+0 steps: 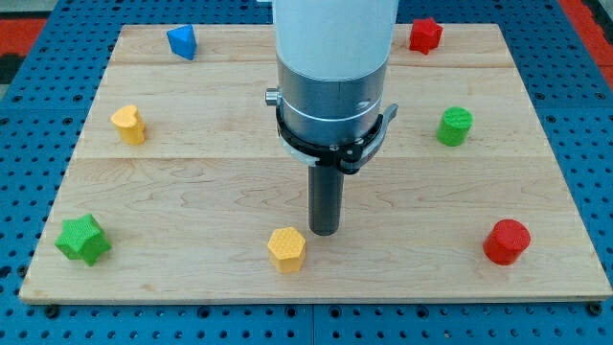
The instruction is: Place the arm towards the top left of the red circle
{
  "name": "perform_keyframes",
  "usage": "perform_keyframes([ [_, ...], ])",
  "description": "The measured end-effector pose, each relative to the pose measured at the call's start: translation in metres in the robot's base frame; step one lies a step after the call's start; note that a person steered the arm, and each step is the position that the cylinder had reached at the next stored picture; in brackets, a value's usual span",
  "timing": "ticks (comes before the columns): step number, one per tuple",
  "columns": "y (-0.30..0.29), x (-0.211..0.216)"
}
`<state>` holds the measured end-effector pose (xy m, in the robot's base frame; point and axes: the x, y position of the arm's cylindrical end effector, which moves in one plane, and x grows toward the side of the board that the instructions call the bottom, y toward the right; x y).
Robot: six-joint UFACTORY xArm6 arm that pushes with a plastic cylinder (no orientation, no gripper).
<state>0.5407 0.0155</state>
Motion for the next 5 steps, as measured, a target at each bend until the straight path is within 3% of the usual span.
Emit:
perform_keyframes([
  [1,0.002,0.000],
  [3,0.016,-0.059],
  [5,0.022,-0.163],
])
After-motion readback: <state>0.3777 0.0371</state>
